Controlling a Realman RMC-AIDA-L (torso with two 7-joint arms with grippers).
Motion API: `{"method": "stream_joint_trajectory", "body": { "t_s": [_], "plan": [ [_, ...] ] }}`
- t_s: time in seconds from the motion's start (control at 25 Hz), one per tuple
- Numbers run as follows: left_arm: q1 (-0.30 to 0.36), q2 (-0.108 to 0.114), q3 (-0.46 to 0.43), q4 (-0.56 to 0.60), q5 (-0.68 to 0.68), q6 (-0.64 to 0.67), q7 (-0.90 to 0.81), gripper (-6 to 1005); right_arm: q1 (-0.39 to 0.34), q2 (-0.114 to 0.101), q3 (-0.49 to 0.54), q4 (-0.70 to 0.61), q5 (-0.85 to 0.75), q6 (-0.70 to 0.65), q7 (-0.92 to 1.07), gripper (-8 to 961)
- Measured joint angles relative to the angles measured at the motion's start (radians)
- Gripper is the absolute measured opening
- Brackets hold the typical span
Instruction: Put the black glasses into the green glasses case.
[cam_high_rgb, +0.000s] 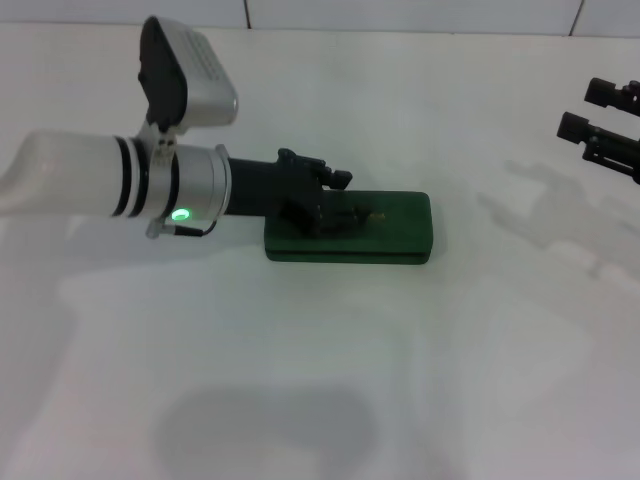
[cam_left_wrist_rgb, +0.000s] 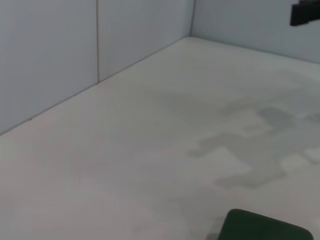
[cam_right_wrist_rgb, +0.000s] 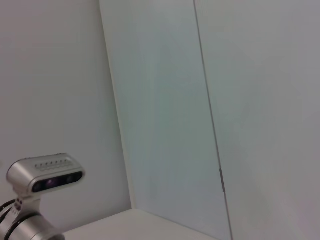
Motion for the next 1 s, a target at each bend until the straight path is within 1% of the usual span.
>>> {"method": "stream_joint_trajectory", "body": {
  "t_s": [0.08,0.16,0.24,0.32,0.36,0.4,0.48,0.56,0.64,0.72,0.8,0.84,0.88,0.92,1.0],
  "plan": [
    [0.017,0.0,-0.001,0.011,-0.02,0.004,0.047,509,0.0,0.003,-0.007,-0.001,-0.001,-0.007,-0.012,649],
    [0.039,0.001,-0.002,0.016,-0.074,0.052,0.095,509,-0.003,0.002,-0.039,-0.002,-0.001,-0.039,-0.037,650],
    [0.076,0.015,-0.002,0.011,-0.163,0.184,0.163,509,-0.003,-0.001,-0.094,-0.002,-0.001,-0.09,-0.066,652],
    [0.117,0.037,-0.002,0.008,-0.237,0.377,0.218,509,0.002,-0.003,-0.147,-0.005,-0.001,-0.14,-0.081,653],
    [0.138,0.053,-0.002,0.007,-0.265,0.482,0.237,509,0.005,-0.003,-0.16,-0.005,-0.001,-0.158,-0.083,653],
    [0.152,0.062,-0.002,0.007,-0.278,0.558,0.244,509,0.008,-0.001,-0.173,-0.006,-0.001,-0.176,-0.085,654],
    [0.174,0.08,-0.002,0.004,-0.283,0.667,0.247,509,0.013,0.006,-0.183,-0.007,-0.001,-0.204,-0.091,655],
    [0.197,0.088,-0.002,-0.005,-0.281,0.711,0.248,511,0.018,0.019,-0.192,-0.007,-0.001,-0.222,-0.098,656],
    [0.231,0.09,-0.002,-0.021,-0.28,0.726,0.251,513,0.03,0.031,-0.211,-0.005,-0.001,-0.227,-0.103,657],
    [0.27,0.087,-0.002,-0.031,-0.283,0.732,0.264,527,0.041,0.036,-0.236,0.003,-0.001,-0.224,-0.113,658],
    [0.292,0.083,-0.002,-0.029,-0.286,0.737,0.29,552,0.047,0.04,-0.267,0.011,0.0,-0.223,-0.139,659],
    [0.302,0.078,-0.002,-0.027,-0.285,0.742,0.307,565,0.047,0.042,-0.278,0.013,0.001,-0.222,-0.151,730],
    [0.302,0.078,-0.002,-0.027,-0.285,0.742,0.307,577,0.047,0.044,-0.286,0.016,0.004,-0.219,-0.165,800],
    [0.321,0.063,-0.002,-0.028,-0.281,0.749,0.338,590,0.047,0.046,-0.29,0.02,0.007,-0.213,-0.177,814],
    [0.333,0.057,-0.002,-0.029,-0.281,0.751,0.353,661,0.048,0.048,-0.292,0.028,0.011,-0.199,-0.195,842]
  ]
}}
